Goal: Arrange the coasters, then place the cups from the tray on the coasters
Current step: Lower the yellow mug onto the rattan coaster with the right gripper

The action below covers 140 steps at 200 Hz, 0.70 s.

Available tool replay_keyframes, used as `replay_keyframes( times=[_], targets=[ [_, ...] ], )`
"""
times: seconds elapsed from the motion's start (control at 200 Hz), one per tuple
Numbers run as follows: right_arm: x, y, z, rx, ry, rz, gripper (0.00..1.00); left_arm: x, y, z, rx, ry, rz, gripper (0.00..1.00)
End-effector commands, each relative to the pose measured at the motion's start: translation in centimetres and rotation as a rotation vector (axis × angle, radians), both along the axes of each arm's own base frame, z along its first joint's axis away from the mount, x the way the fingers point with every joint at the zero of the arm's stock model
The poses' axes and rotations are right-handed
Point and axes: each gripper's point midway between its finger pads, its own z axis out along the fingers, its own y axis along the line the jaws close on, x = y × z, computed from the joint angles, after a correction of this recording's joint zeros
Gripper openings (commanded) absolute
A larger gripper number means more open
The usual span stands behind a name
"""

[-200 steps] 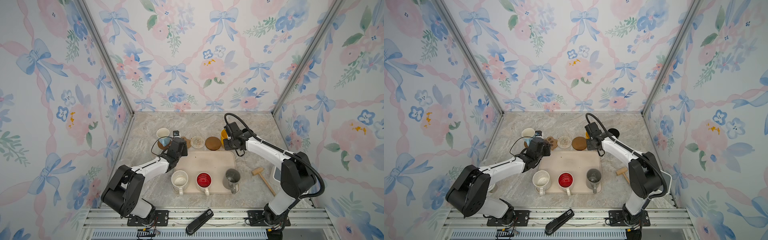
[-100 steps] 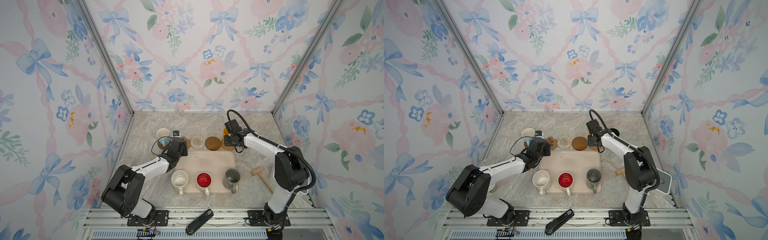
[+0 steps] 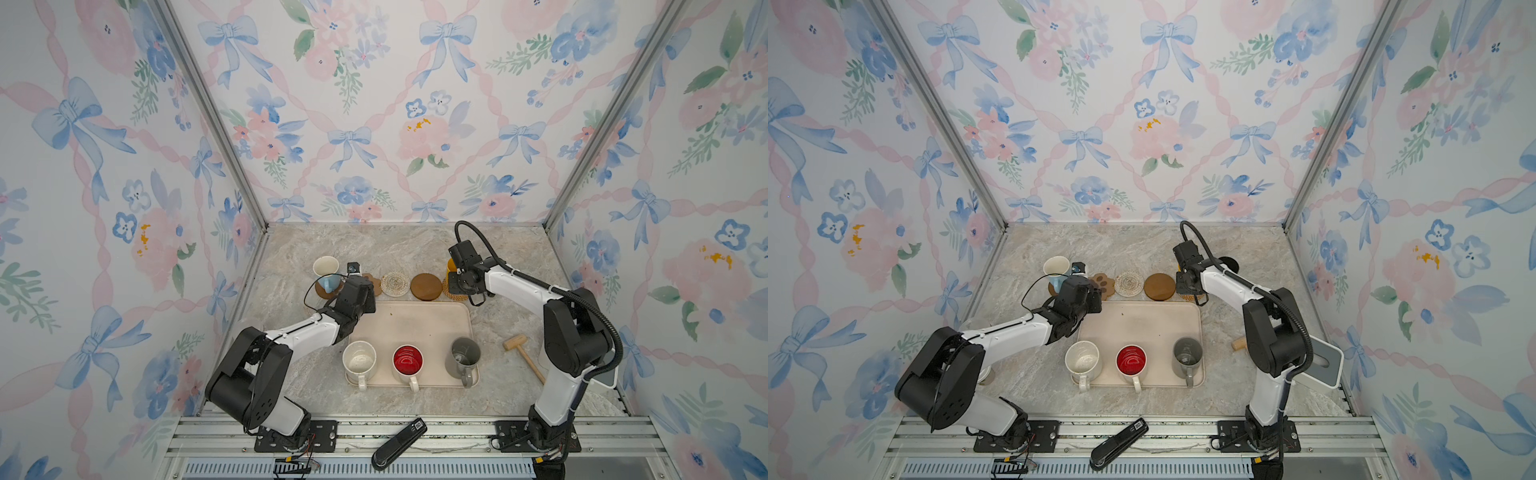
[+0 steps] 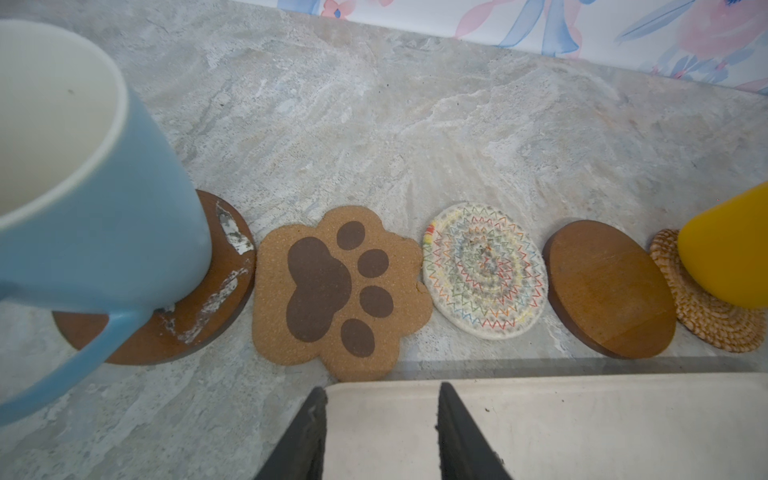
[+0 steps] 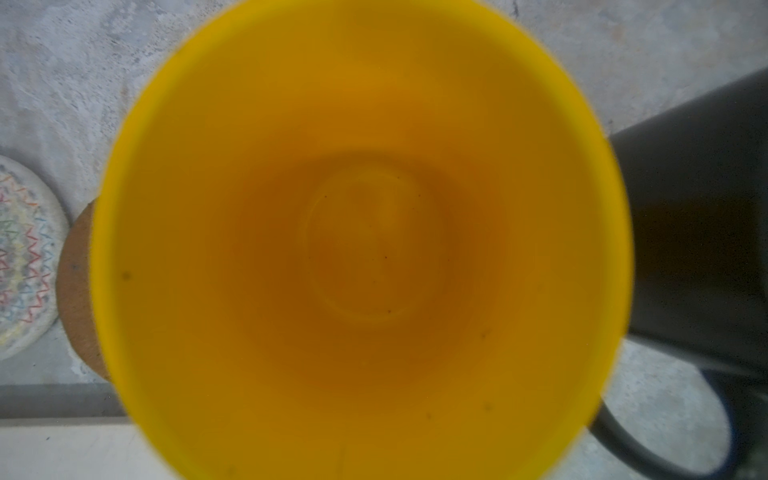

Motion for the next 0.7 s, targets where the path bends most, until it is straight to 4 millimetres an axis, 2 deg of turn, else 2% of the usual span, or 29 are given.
replay_keyframes(
  times=[0.0, 0.38, 0.695],
  targets=[
    [2.2, 0.0, 2.1, 0.041, -0.083, -0.036, 0.00, 1.2, -0.5, 1.2, -0.003, -0.030, -0.015, 0.41],
    [1.6, -0.1, 1.2, 0.054, -0.058, -0.044, 0.00, 1.4, -0.9, 1.1, -0.009, -0.023, -0.024, 0.40],
    [1.3, -0.3, 1.2, 0.053, -0.052, -0.047, 0.00, 1.2, -0.7, 1.2, -0.009, -0.029, -0.020, 0.40]
  ],
)
